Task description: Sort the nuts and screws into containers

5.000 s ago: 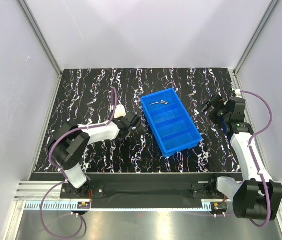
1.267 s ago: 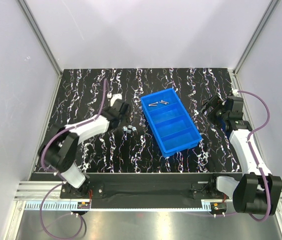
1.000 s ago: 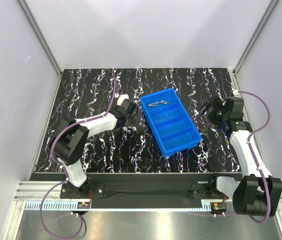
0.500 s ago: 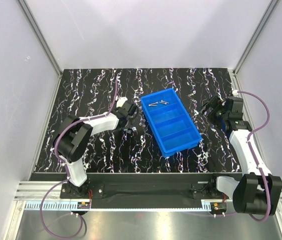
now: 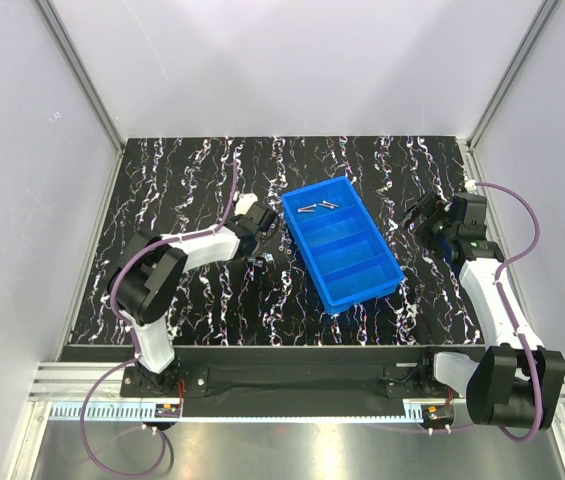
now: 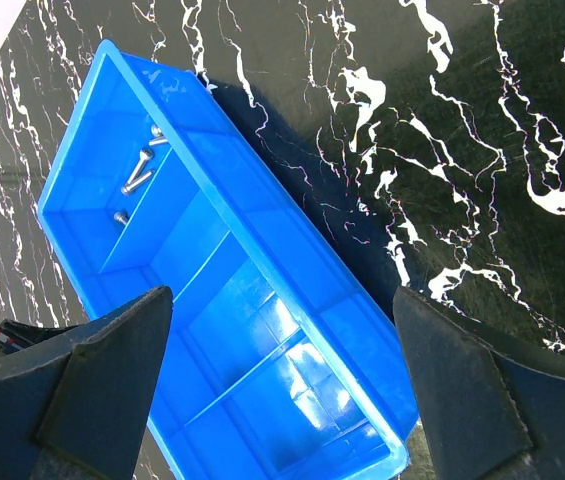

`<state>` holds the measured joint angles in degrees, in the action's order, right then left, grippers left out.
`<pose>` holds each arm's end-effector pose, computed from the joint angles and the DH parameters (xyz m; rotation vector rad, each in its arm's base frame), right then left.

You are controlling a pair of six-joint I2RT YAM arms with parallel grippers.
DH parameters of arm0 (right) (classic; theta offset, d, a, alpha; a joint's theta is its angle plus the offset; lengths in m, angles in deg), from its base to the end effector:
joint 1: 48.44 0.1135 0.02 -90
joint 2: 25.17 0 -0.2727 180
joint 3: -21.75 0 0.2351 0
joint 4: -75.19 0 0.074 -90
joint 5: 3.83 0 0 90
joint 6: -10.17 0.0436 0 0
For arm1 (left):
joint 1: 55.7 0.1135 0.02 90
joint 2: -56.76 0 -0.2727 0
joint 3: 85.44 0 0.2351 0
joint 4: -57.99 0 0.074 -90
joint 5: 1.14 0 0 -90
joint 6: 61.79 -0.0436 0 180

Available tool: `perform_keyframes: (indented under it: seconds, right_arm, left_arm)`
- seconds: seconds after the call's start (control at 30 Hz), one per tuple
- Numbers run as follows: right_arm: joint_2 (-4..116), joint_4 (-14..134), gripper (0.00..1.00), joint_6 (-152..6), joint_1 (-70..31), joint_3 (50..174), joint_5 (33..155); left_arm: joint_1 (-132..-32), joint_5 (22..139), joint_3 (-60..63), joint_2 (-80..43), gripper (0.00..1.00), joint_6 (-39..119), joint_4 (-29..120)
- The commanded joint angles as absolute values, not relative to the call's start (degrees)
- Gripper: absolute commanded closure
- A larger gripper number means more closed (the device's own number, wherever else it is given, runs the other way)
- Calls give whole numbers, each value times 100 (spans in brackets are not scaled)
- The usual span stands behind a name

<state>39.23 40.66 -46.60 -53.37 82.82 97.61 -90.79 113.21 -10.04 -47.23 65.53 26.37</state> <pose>0.2289 -0.0111 0.2741 0.6338 2.1709 0.4896 0.2958 -0.1858 0.1669 -0.1905 2.4758 0.0421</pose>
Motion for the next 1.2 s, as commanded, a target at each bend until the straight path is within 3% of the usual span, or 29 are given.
perform_keyframes:
  seconds: [0.0,0.43,0.6,1.17]
  right_arm:
    - [3864,4160,0,-4740,-5318,8321,9671]
    - [3890,4177,0,-4696,-5318,8347,9689]
    - [3907,4178,0,-4626,-5318,8338,9663]
    - [3741,3879,0,-4731,-5318,8373,9461]
  left_arm:
    - [-9086,11364,-1124,-4661,87,6530,2633]
    - [-9156,11329,-922,-3527,87,6293,2659]
    - [-9595,11171,-336,-3509,87,6135,2870]
    - [-10281,10354,2418,-5917,86,5484,2958]
